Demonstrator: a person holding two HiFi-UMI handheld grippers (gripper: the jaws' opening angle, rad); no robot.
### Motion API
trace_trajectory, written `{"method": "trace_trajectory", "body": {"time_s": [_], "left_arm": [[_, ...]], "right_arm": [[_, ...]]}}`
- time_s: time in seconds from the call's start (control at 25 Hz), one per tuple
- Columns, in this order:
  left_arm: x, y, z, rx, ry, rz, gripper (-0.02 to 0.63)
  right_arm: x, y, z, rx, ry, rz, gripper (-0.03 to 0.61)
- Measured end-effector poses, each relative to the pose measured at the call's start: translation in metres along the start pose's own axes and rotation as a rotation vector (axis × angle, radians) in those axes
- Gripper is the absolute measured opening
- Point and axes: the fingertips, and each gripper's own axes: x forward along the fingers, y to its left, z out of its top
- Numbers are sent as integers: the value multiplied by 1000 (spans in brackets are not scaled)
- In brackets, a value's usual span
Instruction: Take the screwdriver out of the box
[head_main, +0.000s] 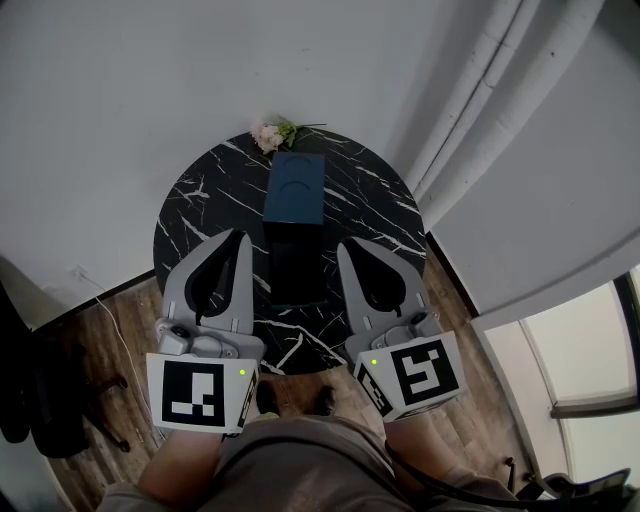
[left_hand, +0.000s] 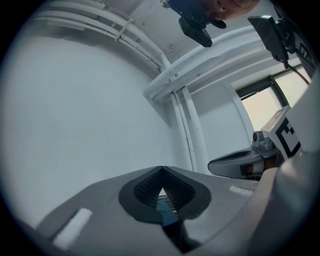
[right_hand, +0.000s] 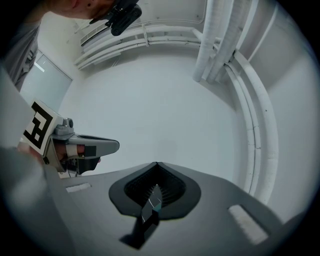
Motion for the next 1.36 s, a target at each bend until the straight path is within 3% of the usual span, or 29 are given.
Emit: {"method": "trace_trajectory", "body": {"time_s": [1.36], "left_arm": [[-3,-7,2,14,-1,-1,0]], "right_arm": [[-7,0,-2,-13,-1,10,26]]}}
